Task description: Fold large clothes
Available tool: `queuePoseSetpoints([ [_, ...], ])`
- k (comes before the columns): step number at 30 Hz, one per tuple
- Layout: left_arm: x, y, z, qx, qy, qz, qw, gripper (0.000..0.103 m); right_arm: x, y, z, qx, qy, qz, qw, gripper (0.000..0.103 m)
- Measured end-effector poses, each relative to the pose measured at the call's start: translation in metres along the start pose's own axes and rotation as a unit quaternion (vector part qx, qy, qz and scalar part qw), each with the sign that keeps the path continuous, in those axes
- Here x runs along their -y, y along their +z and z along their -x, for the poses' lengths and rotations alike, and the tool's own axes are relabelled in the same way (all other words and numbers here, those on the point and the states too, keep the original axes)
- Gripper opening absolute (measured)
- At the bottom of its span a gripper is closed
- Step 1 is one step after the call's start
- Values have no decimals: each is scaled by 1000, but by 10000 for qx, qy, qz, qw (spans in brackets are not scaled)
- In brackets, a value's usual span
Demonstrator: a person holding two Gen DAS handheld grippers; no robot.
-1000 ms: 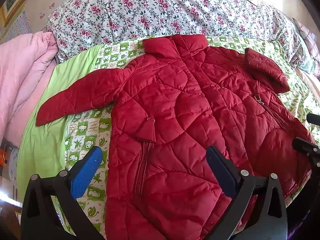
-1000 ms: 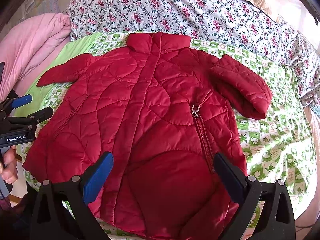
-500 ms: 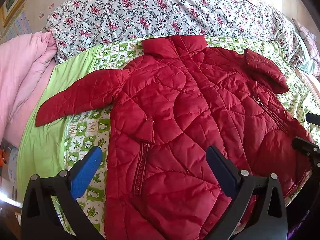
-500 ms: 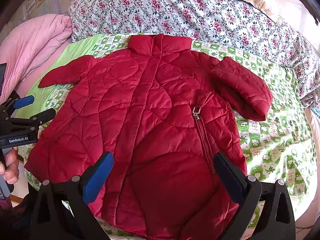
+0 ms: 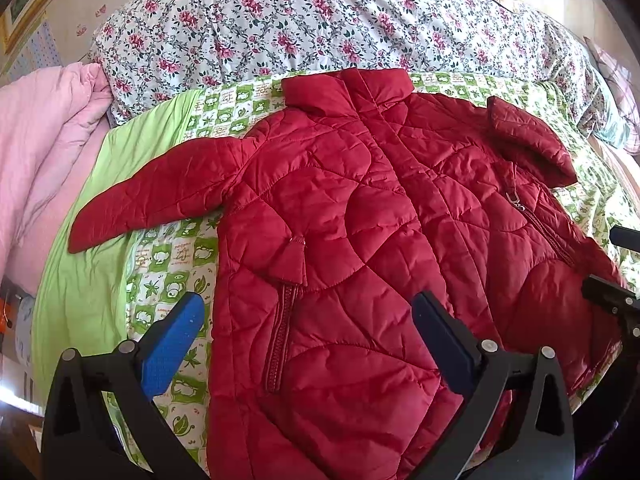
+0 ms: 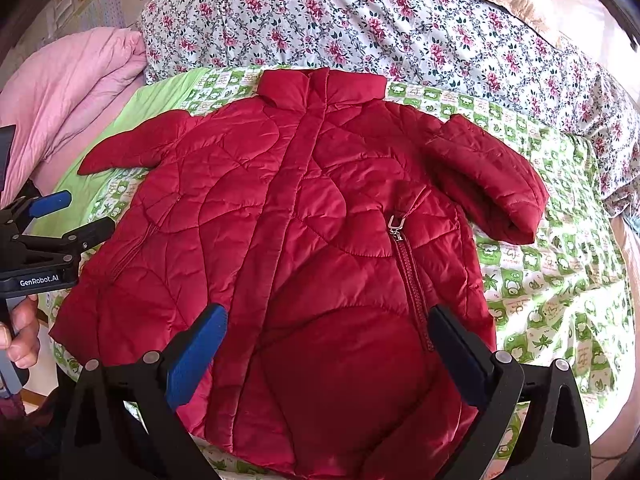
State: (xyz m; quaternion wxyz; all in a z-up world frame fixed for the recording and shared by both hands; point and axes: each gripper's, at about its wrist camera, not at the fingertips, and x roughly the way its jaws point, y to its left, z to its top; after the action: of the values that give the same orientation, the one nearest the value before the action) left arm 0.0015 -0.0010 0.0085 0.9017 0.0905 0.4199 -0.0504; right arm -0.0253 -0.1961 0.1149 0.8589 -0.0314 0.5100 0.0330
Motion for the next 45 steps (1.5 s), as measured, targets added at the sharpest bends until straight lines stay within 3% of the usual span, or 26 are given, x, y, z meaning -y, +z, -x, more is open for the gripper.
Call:
queuePoseSetpoints([
  [5, -1, 0, -3, 83, -78, 67, 9999, 103, 0, 0, -3, -150, 62, -44, 9999, 101],
  [12, -10, 1, -10, 187, -730, 425, 9962, 103, 4, 2, -11, -179, 139, -104, 9997, 101],
  [17, -14, 5, -16, 173, -663, 376, 9969, 103, 15, 8, -17, -124, 116, -157, 9997, 101],
  [22, -19, 10, -23, 148, -534, 421, 9976, 103, 39, 19, -23, 47, 179, -339, 9993, 101],
  [28, -27, 16, -31, 18, -965, 507, 9940, 103, 84, 47, -42, 248, 218, -596, 9977, 99],
  [40, -28, 28, -55, -149, -828, 623, 9945, 103, 145, 97, -111, 12, -627, -176, 9979, 96],
  [45, -28, 33, -68, -280, -784, 618, 9946, 103, 162, 97, -145, -345, -927, 17, 9951, 82],
])
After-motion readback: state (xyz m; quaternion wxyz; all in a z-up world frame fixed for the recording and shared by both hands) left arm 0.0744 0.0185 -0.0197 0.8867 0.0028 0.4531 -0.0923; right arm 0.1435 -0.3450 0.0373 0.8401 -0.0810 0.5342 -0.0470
